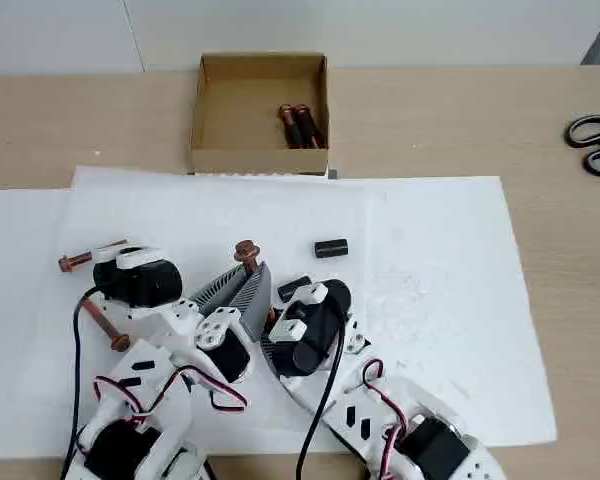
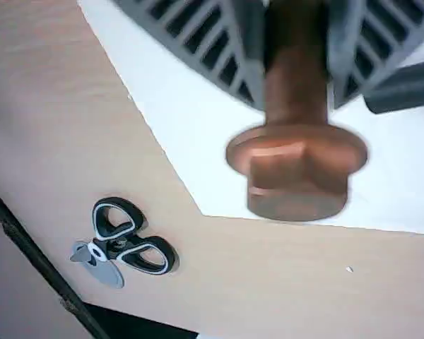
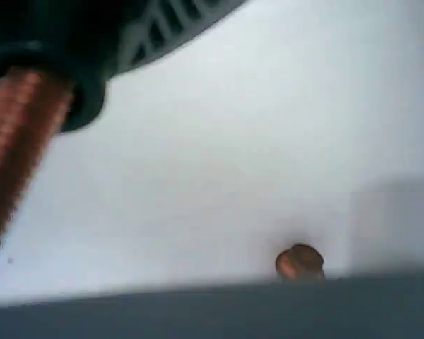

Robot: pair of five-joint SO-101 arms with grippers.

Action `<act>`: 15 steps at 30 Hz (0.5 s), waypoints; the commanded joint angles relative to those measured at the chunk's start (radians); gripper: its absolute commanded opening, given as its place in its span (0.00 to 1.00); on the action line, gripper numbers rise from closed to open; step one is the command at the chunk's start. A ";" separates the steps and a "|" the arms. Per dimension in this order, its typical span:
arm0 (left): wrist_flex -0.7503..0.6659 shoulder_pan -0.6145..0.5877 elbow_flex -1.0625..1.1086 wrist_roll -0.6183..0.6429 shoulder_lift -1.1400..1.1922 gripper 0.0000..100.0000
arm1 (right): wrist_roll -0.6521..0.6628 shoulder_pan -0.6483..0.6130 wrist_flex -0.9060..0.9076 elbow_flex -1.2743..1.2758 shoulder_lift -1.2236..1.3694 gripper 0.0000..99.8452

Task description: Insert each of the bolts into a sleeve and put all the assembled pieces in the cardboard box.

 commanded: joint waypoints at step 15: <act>0.275 0.023 -0.125 -0.140 -0.003 0.01 | -0.006 -0.001 -0.038 -0.017 -0.012 0.00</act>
